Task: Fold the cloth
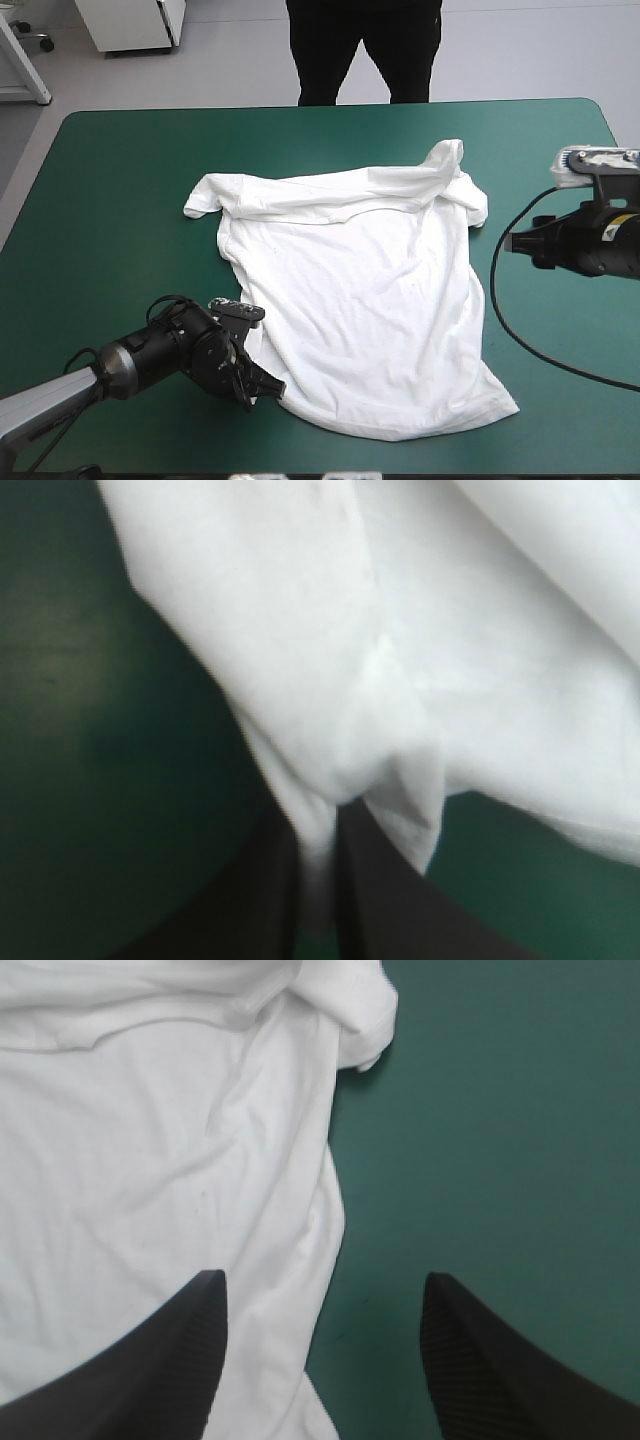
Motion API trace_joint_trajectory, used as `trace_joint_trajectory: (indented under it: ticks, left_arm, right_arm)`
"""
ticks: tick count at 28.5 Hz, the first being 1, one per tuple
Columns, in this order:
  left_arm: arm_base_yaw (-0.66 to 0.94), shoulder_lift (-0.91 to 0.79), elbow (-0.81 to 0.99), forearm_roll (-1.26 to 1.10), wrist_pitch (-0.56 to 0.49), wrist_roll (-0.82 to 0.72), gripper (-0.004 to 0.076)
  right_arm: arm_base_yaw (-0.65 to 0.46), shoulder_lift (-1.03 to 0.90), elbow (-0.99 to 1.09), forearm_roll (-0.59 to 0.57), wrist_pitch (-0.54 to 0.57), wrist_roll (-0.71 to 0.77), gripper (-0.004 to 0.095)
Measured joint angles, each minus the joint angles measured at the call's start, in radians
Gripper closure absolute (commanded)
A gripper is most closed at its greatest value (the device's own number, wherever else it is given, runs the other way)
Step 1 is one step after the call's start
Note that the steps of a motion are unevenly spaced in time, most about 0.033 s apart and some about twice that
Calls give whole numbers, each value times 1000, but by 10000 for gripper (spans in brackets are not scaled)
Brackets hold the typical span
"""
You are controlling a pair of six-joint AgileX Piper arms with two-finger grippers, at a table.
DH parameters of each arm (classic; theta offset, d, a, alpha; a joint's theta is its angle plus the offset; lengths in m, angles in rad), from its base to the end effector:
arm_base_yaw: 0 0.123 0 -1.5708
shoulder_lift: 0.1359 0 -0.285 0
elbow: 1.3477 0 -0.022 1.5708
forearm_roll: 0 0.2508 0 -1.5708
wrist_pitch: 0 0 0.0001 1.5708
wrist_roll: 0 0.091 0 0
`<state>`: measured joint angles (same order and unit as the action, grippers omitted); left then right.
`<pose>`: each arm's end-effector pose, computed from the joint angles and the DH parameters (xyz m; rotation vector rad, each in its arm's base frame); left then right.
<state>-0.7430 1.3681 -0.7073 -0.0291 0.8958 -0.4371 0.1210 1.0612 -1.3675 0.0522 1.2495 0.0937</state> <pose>0.1552 -0.1454 0.1992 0.4416 3.0363 -0.1168 0.1768 0.0260 0.4361 -0.0356 2.4315 0.1646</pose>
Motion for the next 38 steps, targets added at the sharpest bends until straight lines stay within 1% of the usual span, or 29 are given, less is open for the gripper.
trace_joint_trajectory:
  ticks: [3,6,14,17,23,32,34,35,37,38]
  left_arm:
    - [-1,1,-1,-5,1,0,731]
    - [-1,1,-1,-5,2,0,731]
    - [-1,1,-1,-5,2,0,731]
    - [-1,1,-1,-5,2,0,731]
    - [-1,1,-1,-5,2,1,731]
    - [-1,1,-1,-6,2,2,731]
    - [-1,1,-1,-6,2,9,731]
    - [-1,1,-1,-6,2,10,731]
    - [-1,1,-1,-5,0,14,731]
    - [-1,2,-1,-5,0,15,731]
  right_arm:
    - [9,0,114,49,0,-11,368]
    - [62,0,234,60,-1,-20,368]
    - [200,0,468,-22,-8,44,368]
    - [233,0,545,-25,-44,82,368]
    - [275,0,694,-28,-173,163,368]
    - [277,0,825,-52,-295,221,372]
    - [277,0,847,-45,-318,226,399]
    - [277,-2,851,-45,-323,227,428]
    - [277,-6,861,-43,-330,228,511]
    - [277,-6,863,-45,-330,228,569]
